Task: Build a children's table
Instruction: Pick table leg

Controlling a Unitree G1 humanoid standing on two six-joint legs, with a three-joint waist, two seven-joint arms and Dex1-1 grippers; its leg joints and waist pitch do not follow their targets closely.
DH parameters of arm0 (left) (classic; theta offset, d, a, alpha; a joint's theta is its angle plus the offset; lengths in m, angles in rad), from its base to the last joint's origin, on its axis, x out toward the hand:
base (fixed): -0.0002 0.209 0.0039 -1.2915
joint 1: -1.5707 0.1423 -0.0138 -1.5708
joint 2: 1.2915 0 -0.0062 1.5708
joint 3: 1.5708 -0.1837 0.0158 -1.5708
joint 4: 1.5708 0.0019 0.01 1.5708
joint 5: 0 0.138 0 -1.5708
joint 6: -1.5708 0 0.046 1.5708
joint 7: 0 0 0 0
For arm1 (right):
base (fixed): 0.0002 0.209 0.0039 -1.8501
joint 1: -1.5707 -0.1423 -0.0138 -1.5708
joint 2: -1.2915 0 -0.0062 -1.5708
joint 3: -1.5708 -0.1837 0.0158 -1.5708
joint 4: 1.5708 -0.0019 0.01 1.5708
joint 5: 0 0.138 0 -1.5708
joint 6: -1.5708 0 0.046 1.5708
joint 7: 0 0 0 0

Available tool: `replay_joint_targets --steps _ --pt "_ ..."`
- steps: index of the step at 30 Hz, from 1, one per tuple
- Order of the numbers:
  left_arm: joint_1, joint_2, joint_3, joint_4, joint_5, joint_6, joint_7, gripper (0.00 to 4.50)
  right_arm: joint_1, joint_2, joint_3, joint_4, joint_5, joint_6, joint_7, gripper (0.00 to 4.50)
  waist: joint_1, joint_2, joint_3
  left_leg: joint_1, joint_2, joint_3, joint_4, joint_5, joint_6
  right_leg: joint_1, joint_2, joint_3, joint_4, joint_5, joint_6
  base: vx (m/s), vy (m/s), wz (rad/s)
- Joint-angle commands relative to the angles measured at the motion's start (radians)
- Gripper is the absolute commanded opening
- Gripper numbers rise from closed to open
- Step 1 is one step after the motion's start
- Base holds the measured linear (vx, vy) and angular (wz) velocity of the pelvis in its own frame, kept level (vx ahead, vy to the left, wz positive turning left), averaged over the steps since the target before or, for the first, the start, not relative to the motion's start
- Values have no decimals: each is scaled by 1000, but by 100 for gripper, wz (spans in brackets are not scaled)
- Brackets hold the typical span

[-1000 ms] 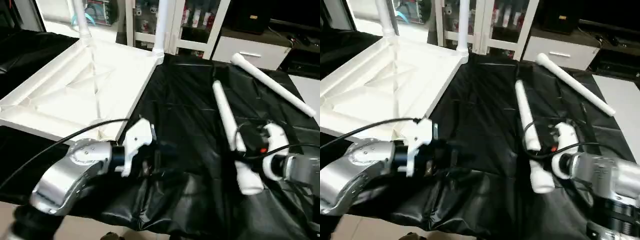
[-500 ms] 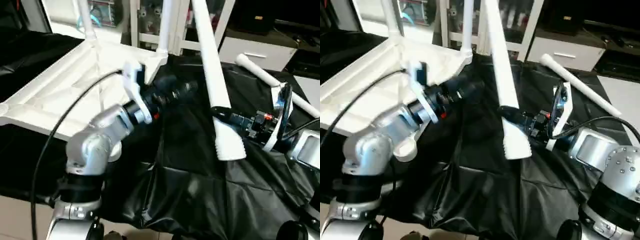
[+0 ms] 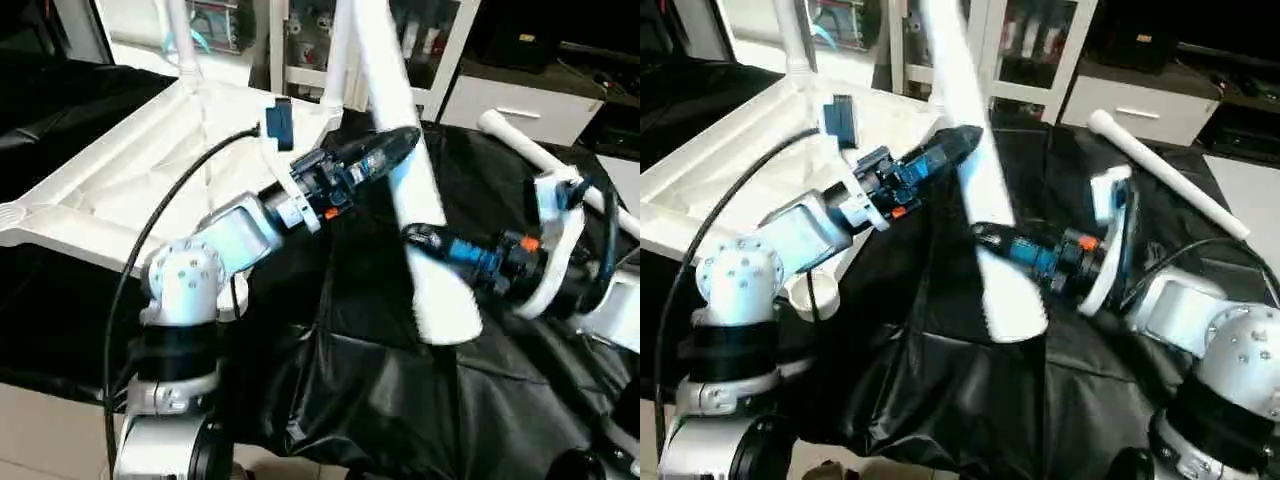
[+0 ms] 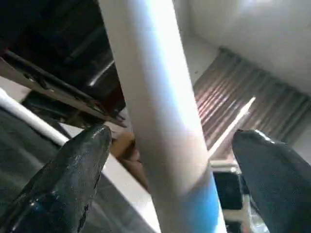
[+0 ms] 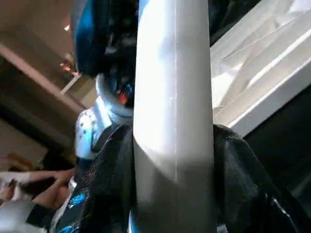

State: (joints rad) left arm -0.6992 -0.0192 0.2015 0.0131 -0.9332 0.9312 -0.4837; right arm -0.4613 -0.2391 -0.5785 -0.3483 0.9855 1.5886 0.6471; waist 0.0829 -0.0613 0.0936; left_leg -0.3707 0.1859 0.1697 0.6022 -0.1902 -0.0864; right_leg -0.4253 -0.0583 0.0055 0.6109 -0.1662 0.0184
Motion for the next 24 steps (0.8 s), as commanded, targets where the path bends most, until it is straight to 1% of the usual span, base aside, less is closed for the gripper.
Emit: replay_joint_targets --steps 1,2,3,5,6,7,8,10,13,15,16,17,18,20,21,22,23,24 --pt "-32 -1 8 31 -29 32 20 450 16 -8 36 -39 23 -8 13 184 4 6 -75 8 14 -1 -70 -106 -25 56 -45 17 -75 -248 -147 0 0 0" --pt "-39 1 8 42 -32 38 22 450 23 -10 50 -44 24 -10 13 184 5 6 -75 8 16 -2 -71 -106 -27 57 -46 17 -75 -240 -145 0 0 0" --pt "-43 2 8 49 -36 46 23 450 32 -16 68 -53 22 -15 16 184 8 9 -76 9 18 -2 -71 -103 -30 56 -46 17 -74 -226 -144 0 0 0" --pt "-51 5 15 62 -60 66 38 450 43 -19 90 -58 18 -22 11 184 10 11 -77 8 16 -3 -72 -91 -35 59 -46 17 -70 -200 -148 0 0 0" --pt "-55 4 25 70 -73 77 47 433 47 -21 98 -60 17 -26 8 184 11 15 -78 8 16 -4 -71 -90 -39 59 -45 16 -67 -183 -155 0 0 0" --pt "-55 4 25 70 -73 77 47 422 47 -21 98 -60 17 -26 8 184 9 13 -77 8 16 -4 -71 -95 -41 59 -45 16 -69 -182 -157 0 0 0" --pt "-59 5 35 78 -83 85 56 416 50 -22 101 -59 15 -30 5 184 9 15 -77 8 16 -3 -71 -103 -43 59 -45 16 -69 -182 -159 0 0 0" --pt "-65 7 51 94 -90 99 72 411 54 -23 106 -55 11 -38 0 184 10 14 -76 8 15 -3 -72 -116 -45 59 -45 16 -71 -196 -160 0 0 0" --pt "-69 22 72 118 -95 115 78 378 59 -20 120 -48 3 -59 -12 184 10 15 -74 7 17 -5 -74 -126 -46 59 -47 15 -73 -218 -153 0 0 0" --pt "-71 32 80 123 -107 129 76 367 64 -22 134 -46 3 -75 -13 184 11 16 -75 8 17 -5 -74 -124 -48 59 -48 14 -73 -218 -151 0 0 0" --pt "-71 32 80 123 -107 129 76 357 64 -22 134 -46 3 -75 -13 184 10 16 -75 8 17 -6 -74 -124 -49 59 -47 14 -73 -217 -149 0 0 0" --pt "-72 35 84 124 -111 133 80 357 65 -23 139 -44 2 -79 -12 184 9 15 -75 6 17 -6 -75 -123 -48 60 -47 13 -73 -216 -148 0 0 0" --pt "-72 35 84 124 -111 133 81 335 65 -24 139 -43 2 -80 -12 184 10 17 -76 7 18 -6 -75 -120 -48 60 -48 13 -71 -206 -152 0 0 0" --pt "-73 42 86 123 -125 146 91 329 66 -31 150 -37 2 -93 -11 184 11 17 -76 9 19 -5 -74 -122 -49 59 -49 13 -71 -202 -156 0 0 0" --pt "-71 47 85 120 -128 154 90 315 65 -35 154 -32 0 -99 -10 184 13 16 -75 8 19 -5 -74 -117 -50 60 -49 12 -70 -196 -160 0 0 0" --pt "-69 50 86 118 -131 160 90 315 64 -37 157 -29 -1 -103 -10 184 13 18 -75 8 19 -5 -75 -118 -51 59 -49 12 -70 -197 -160 0 0 0" --pt "-69 50 86 118 -131 160 90 301 64 -37 157 -29 -1 -103 -10 184 12 18 -75 8 19 -4 -75 -119 -51 58 -48 11 -70 -197 -161 0 0 0" --pt "-64 56 82 113 -132 169 82 287 62 -45 169 -21 -7 -110 -7 184 12 17 -74 7 19 -4 -75 -123 -54 59 -49 10 -70 -198 -160 0 0 0"
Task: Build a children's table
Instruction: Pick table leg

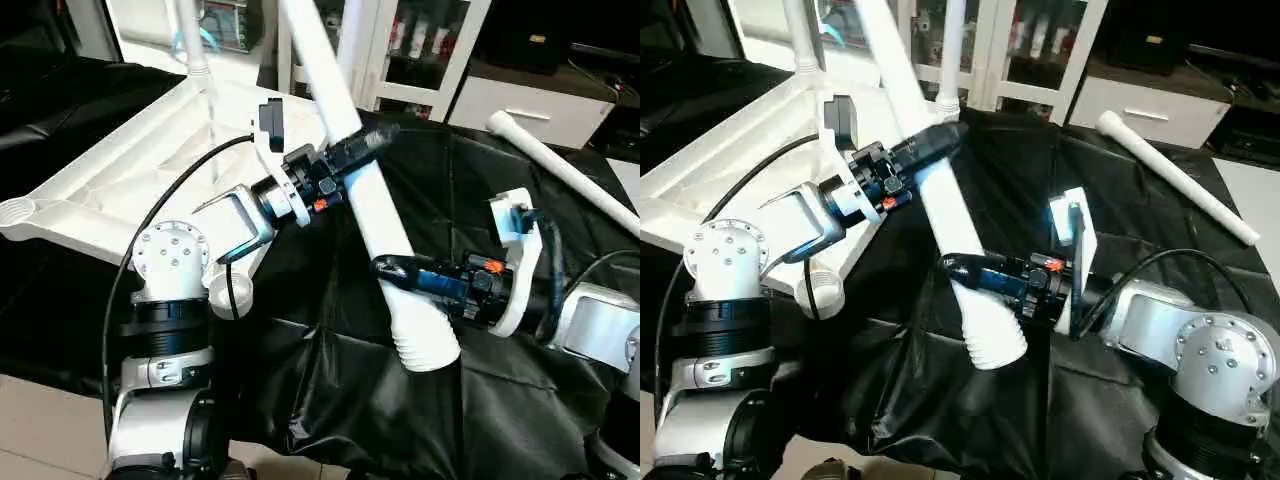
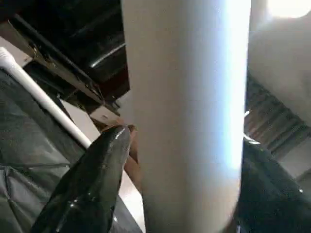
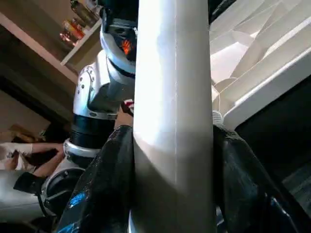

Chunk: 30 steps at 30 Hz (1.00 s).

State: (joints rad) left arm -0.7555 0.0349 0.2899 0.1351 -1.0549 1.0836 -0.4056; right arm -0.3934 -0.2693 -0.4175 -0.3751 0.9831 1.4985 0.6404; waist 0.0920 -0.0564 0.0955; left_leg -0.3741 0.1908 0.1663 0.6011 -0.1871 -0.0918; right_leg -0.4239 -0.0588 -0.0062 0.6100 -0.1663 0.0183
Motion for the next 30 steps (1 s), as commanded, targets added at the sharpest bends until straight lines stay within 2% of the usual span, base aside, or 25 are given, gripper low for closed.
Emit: replay_joint_targets --steps 1,7,8,9,13,14,16,17,19,20,23,24,25,26,27,28,30 --pt "-7 2 -6 -9 -10 18 4 287 -5 -16 11 7 -5 -23 -1 184 3 12 -76 11 15 -1 -74 -126 -49 58 -49 22 -70 -198 -160 0 0 0" --pt "-3 11 -4 -2 15 4 30 236 -4 -28 33 21 -12 -58 -8 184 5 19 -80 12 16 -3 -75 -139 -54 61 -50 20 -69 -200 -162 0 0 0" --pt "-3 12 -1 1 17 -2 41 228 -4 -29 35 23 -12 -64 -10 184 4 17 -80 12 16 -2 -74 -139 -53 61 -51 19 -71 -200 -162 0 0 0" --pt "-2 14 0 2 20 -9 43 215 -2 -33 39 24 -14 -73 -11 184 6 20 -83 12 16 -3 -73 -134 -53 64 -51 19 -68 -194 -164 0 0 0" --pt "0 17 1 -2 36 -34 46 193 2 -36 43 27 -19 -91 -19 184 6 20 -83 10 15 -2 -73 -128 -49 64 -51 19 -70 -201 -163 0 0 0" --pt "-2 20 -3 0 50 -46 47 191 2 -36 46 30 -23 -97 -23 184 7 32 -81 11 15 -4 -74 -135 -52 61 -51 19 -69 -207 -163 0 0 0" --pt "-6 27 -17 0 78 -63 53 189 1 -41 54 36 -30 -107 -27 184 4 25 -83 10 14 -3 -74 -140 -51 65 -50 18 -71 -211 -160 0 0 0" --pt "-11 25 -17 0 83 -71 60 188 2 -44 58 35 -33 -113 -27 219 5 26 -84 10 14 -4 -74 -136 -50 66 -51 18 -71 -208 -160 0 0 0" --pt "-22 19 -9 -3 84 -87 77 187 5 -48 61 33 -36 -125 -28 254 6 27 -86 8 15 -3 -72 -121 -49 66 -51 18 -68 -193 -162 0 0 0" --pt "-26 21 -11 -5 94 -99 85 187 1 -42 59 40 -44 -135 -41 256 7 30 -90 9 15 -5 -71 -118 -50 68 -51 17 -67 -189 -163 0 0 0" --pt "-35 34 -33 -15 127 -120 95 184 -6 -38 62 53 -63 -175 -62 280 5 28 -94 9 15 -4 -70 -112 -46 69 -50 16 -66 -175 -162 0 0 0" --pt "-40 43 -51 -20 155 -131 104 182 -8 -41 74 53 -92 -209 -74 297 5 29 -94 8 14 -4 -70 -111 -45 70 -50 16 -66 -176 -159 0 0 0" --pt "-40 43 -51 -20 155 -131 104 182 -8 -41 74 53 -92 -209 -74 297 5 21 -95 8 15 -4 -71 -111 -44 70 -51 16 -67 -180 -153 0 0 0" --pt "-47 83 -127 -42 248 -164 107 182 -4 -87 182 35 -276 -400 -109 306 8 12 -96 6 19 -4 -70 -81 -47 69 -54 15 -65 -186 -130 0 0 0" --pt "-49 86 -133 -45 256 -167 109 180 -3 -90 192 35 -293 -423 -111 319 9 17 -95 8 20 -4 -70 -78 -54 66 -55 15 -63 -191 -123 0 0 0" --pt "-59 99 -162 -57 298 -182 123 180 -2 -104 247 32 -390 -555 -113 321 10 5 -95 7 22 -2 -69 -84 -55 65 -58 16 -62 -205 -117 0 0 0" --pt "-80 91 -157 -65 315 -198 164 180 -10 -115 278 10 -425 -595 -114 322 7 4 -92 7 18 1 -67 -82 -43 65 -56 19 -61 -213 -120 0 0 0"
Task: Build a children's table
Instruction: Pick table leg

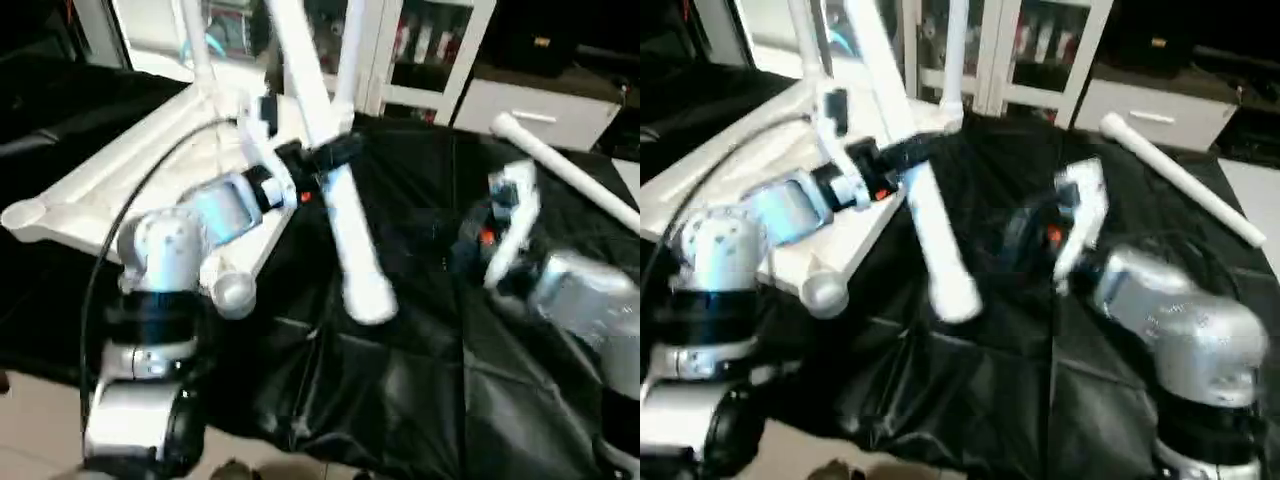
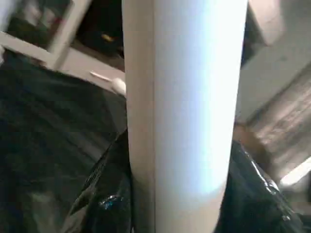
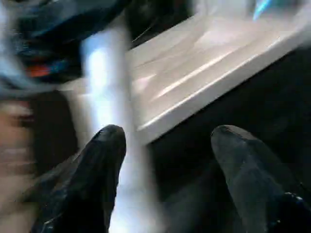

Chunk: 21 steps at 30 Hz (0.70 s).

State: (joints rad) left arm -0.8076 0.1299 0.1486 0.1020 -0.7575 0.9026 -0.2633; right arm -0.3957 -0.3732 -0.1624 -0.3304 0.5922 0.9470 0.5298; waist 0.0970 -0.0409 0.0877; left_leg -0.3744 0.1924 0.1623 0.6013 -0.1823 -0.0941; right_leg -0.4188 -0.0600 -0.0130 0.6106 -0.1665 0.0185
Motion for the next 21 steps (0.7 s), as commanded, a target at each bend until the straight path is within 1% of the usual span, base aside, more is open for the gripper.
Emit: replay_joint_targets --steps 1,2,3,4,6,7,10,11,13,14,15,16,17,21 --pt "-35 1 -27 -41 28 -18 24 180 -13 -9 28 -45 -34 -45 -5 322 3 -13 -85 8 14 6 -65 -77 -27 61 -52 26 -60 -193 -129 0 0 0" --pt "-35 1 -27 -41 28 -18 24 180 -13 -9 28 -45 -34 -45 -5 322 4 -12 -87 8 15 5 -65 -71 -22 62 -52 25 -56 -178 -134 0 0 0" --pt "-48 11 -63 -55 52 -16 14 180 -24 -16 54 -52 -14 -1 -7 322 4 -18 -88 7 14 6 -64 -57 -12 62 -51 24 -53 -155 -145 0 0 0" --pt "-53 14 -82 -61 62 -17 3 180 -26 -26 75 -53 -9 15 1 322 4 -15 -88 8 14 6 -63 -54 -9 62 -49 24 -52 -150 -148 0 0 0" --pt "-61 19 -114 -62 88 -28 -16 180 -24 -30 104 -40 -6 20 12 322 4 -16 -87 7 13 8 -62 -52 -2 61 -49 25 -53 -141 -155 0 0 0" --pt "-64 25 -134 -59 111 -38 -26 180 -23 -31 128 -26 -32 -7 17 322 5 -21 -89 6 14 8 -61 -57 -1 62 -50 24 -55 -149 -154 0 0 0" --pt "-65 29 -151 -56 134 -50 -32 179 -22 -32 148 -18 -56 -31 22 322 6 -20 -89 6 14 8 -61 -65 -7 62 -52 25 -53 -159 -157 0 0 0" --pt "-64 31 -164 -52 151 -64 -35 179 -28 -24 156 -18 -59 -22 11 322 5 -21 -88 6 14 8 -62 -72 -7 61 -51 25 -56 -171 -154 0 0 0" --pt "-63 31 -169 -50 158 -71 -36 179 -32 -20 161 -19 -59 -13 2 322 5 -20 -89 6 14 8 -62 -73 -9 62 -51 25 -55 -175 -153 0 0 0" --pt "-64 33 -180 -49 169 -80 -46 179 -39 -13 183 -20 -65 2 -23 322 4 -19 -88 7 13 8 -62 -75 -12 60 -50 25 -56 -183 -152 0 0 0" --pt "-64 34 -182 -49 170 -81 -49 179 -41 -10 194 -19 -70 4 -31 322 4 -19 -89 7 13 8 -62 -78 -15 60 -51 25 -56 -187 -151 0 0 0" --pt "-66 34 -186 -47 176 -85 -60 179 -44 -2 211 -14 -75 8 -43 322 4 -19 -89 8 14 8 -62 -77 -16 60 -51 24 -56 -187 -151 0 0 0" --pt "-66 34 -187 -48 178 -86 -63 179 -43 -2 212 -13 -75 9 -45 322 2 -17 -89 7 13 7 -62 -77 -18 60 -50 24 -54 -179 -153 0 0 0" --pt "-70 30 -194 -44 188 -97 -72 179 -42 2 236 5 -98 6 -50 322 2 -17 -90 7 13 8 -61 -72 -19 61 -49 25 -51 -149 -160 0 0 0"
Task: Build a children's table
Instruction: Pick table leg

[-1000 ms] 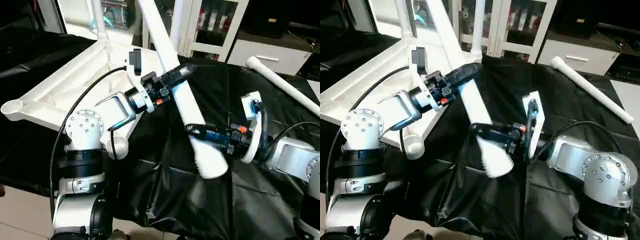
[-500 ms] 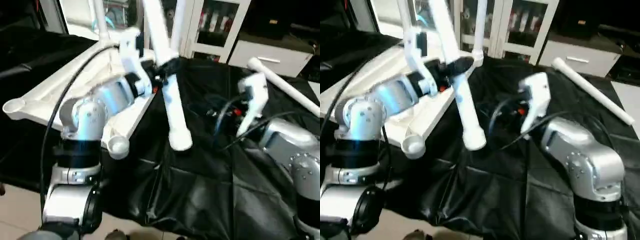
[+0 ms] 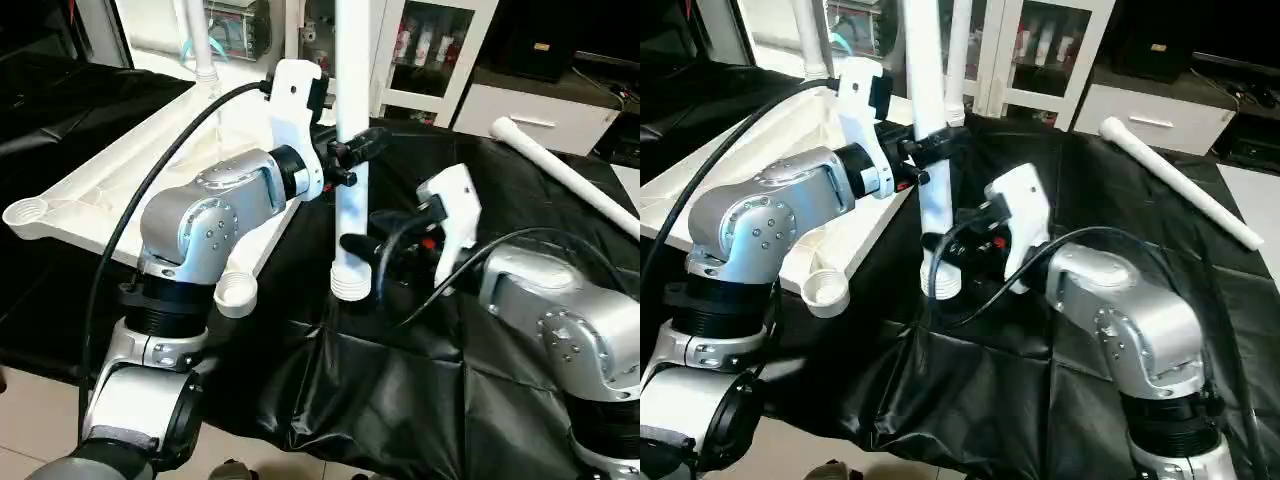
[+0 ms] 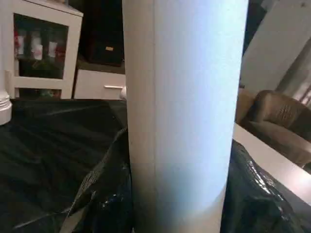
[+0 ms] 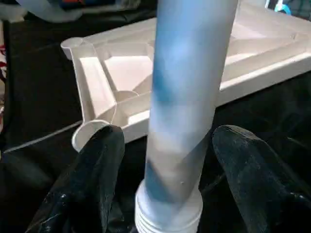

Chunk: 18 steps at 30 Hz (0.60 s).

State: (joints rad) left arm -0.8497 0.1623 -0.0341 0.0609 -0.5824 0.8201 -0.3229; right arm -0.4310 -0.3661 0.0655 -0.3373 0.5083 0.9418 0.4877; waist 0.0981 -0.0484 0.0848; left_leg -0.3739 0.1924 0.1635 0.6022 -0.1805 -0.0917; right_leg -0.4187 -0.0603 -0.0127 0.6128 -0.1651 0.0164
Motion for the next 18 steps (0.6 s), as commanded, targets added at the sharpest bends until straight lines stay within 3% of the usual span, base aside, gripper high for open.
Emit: replay_joint_targets --steps 1,9,18 --pt "-29 -1 -17 -1 18 -22 -22 179 -6 -2 17 20 -26 7 -11 322 1 -10 -88 7 13 7 -61 -70 -20 61 -48 24 -52 -139 -161 0 0 0" --pt "-30 -9 -31 -2 25 -38 -66 179 -14 35 41 64 -55 -3 -63 322 -1 -10 -88 6 12 8 -61 -73 -21 62 -50 25 -52 -143 -169 0 0 0" --pt "-25 -12 -46 -11 39 -45 -101 179 -32 81 26 91 -40 0 -63 322 -5 -10 -87 6 12 7 -62 -77 -19 62 -49 25 -51 -136 -167 0 0 0"
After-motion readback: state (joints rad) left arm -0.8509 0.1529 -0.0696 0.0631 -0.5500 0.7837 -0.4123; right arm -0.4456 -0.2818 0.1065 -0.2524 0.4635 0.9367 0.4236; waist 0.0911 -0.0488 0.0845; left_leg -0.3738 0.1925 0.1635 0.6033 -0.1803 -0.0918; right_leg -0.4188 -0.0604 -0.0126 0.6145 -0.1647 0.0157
